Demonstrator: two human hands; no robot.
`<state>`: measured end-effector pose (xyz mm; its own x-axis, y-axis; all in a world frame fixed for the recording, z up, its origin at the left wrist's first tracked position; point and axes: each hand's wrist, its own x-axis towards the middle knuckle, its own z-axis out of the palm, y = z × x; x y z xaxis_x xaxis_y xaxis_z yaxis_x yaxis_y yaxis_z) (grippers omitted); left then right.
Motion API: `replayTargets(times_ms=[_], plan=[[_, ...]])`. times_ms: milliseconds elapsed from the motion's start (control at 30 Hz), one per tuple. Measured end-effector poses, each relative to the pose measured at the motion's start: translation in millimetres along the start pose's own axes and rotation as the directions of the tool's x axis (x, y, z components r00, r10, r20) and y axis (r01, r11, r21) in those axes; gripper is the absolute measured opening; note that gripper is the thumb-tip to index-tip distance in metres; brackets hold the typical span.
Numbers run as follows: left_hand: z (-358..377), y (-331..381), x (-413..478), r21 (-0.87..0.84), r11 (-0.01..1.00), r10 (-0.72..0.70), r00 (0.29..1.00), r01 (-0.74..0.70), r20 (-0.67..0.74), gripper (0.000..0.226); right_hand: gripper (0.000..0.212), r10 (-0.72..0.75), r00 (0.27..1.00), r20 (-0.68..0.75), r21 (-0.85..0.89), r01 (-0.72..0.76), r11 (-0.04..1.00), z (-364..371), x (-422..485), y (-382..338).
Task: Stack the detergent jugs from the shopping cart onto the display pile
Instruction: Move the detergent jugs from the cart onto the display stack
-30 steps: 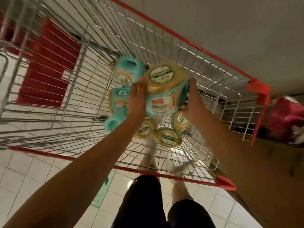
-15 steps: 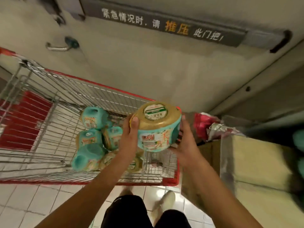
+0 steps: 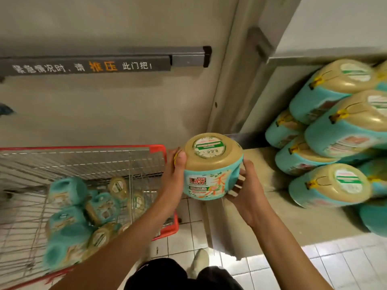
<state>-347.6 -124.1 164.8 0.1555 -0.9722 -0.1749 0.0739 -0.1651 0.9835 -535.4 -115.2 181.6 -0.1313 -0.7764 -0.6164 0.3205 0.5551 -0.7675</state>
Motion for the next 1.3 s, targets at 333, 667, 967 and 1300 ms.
replayTargets(times_ms=[333,667,967,1300], plan=[[133,12,-46,-0.053,0.987,0.163,0.941,-0.154,0.296,0.051,0.057,-0.203,0.935,-0.290,0.218,0.271,0.938,-125,-50,-42],[234,29,-53,-0.131,0.954,0.295,0.766,-0.270,0.571,0.052,0.059,-0.440,0.796,-0.415,0.197,0.551,0.811,-203,-76,-85],[301,34,-41,-0.052,0.929,0.324,0.737,-0.367,0.593,0.084,0.065,-0.461,0.799,-0.386,0.260,0.574,0.776,-254,-35,-98],[323,44,-23,-0.003,0.907,0.344,0.737,-0.421,0.581,0.083,0.042,-0.490,0.780,-0.389,0.235,0.598,0.766,-263,-10,-89]])
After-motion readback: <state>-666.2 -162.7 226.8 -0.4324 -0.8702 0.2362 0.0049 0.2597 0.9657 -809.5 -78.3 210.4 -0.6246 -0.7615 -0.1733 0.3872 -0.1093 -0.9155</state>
